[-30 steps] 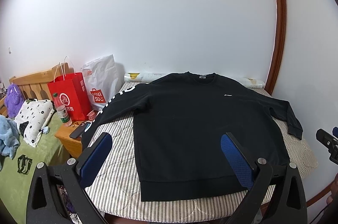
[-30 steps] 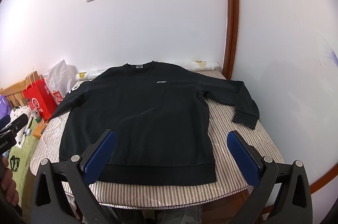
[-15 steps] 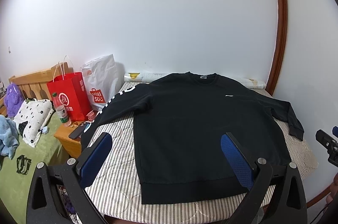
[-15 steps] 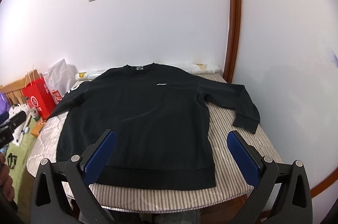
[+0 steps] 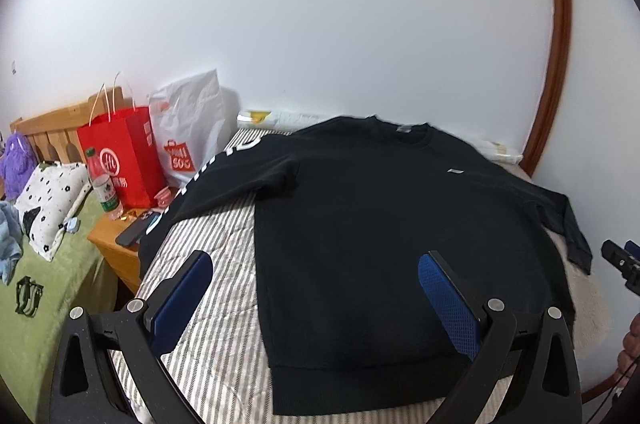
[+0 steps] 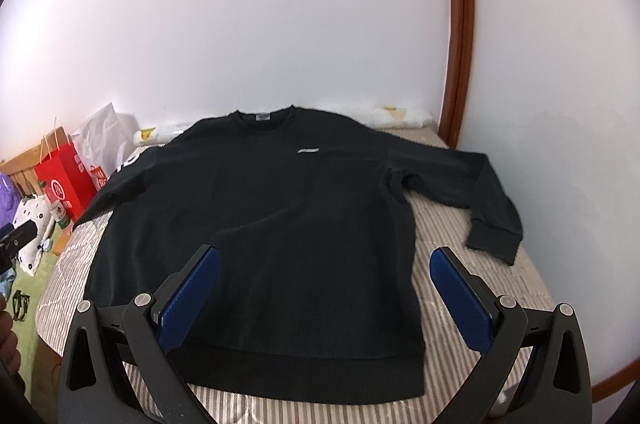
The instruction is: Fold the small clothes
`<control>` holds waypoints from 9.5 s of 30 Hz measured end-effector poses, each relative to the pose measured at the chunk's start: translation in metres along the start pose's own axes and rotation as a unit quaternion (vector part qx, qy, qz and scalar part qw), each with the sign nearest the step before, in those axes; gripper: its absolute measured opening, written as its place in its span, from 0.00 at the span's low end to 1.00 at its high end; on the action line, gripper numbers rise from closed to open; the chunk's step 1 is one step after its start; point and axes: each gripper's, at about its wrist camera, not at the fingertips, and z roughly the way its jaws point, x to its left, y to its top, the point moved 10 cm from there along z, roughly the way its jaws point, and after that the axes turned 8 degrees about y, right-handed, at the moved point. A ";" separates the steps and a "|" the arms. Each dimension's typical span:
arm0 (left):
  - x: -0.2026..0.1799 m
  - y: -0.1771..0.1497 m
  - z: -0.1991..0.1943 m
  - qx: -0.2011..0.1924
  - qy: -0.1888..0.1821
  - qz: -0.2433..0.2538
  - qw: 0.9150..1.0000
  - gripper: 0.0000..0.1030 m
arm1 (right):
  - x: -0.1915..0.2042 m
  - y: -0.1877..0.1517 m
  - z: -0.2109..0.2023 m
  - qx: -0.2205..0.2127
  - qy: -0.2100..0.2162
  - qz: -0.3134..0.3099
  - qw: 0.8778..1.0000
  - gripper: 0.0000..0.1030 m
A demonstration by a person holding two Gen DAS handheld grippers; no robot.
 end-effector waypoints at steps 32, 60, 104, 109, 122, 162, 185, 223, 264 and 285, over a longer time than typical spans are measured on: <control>0.109 -0.056 0.147 0.142 0.055 -0.070 0.986 0.96 | 0.039 0.006 0.115 0.067 -0.001 -0.025 0.997 1.00; 0.148 -0.027 0.259 0.182 0.131 -0.070 0.972 0.77 | 0.046 0.026 0.184 0.074 -0.012 -0.019 0.997 1.00; -0.152 0.126 0.211 0.036 0.013 0.133 0.990 0.09 | -0.070 0.030 0.107 0.038 -0.026 0.032 0.998 1.00; -0.181 0.081 0.229 0.086 -0.017 0.152 0.985 0.15 | -0.077 0.019 0.114 0.055 -0.030 0.026 0.998 1.00; -0.090 0.048 0.190 0.082 -0.030 0.057 0.995 0.70 | 0.026 0.046 0.154 0.055 0.075 -0.048 0.994 1.00; 0.038 -0.023 0.248 0.153 -0.047 -0.054 0.986 0.81 | 0.236 0.124 0.279 -0.007 0.209 -0.121 0.970 0.05; 0.005 -0.017 0.274 0.163 -0.004 -0.007 0.987 0.81 | -0.013 0.061 0.246 0.019 0.073 0.025 0.997 0.67; 0.005 -0.018 0.296 0.155 0.032 0.017 0.987 0.92 | -0.055 0.100 0.281 -0.006 0.060 0.011 0.998 0.14; -0.007 0.007 0.275 0.078 -0.014 0.066 0.995 0.79 | 0.169 0.160 0.382 0.084 0.201 -0.071 0.973 0.62; -0.007 0.009 0.275 0.076 -0.020 0.060 0.995 0.17 | 0.335 0.156 0.511 0.127 0.288 -0.126 0.941 0.09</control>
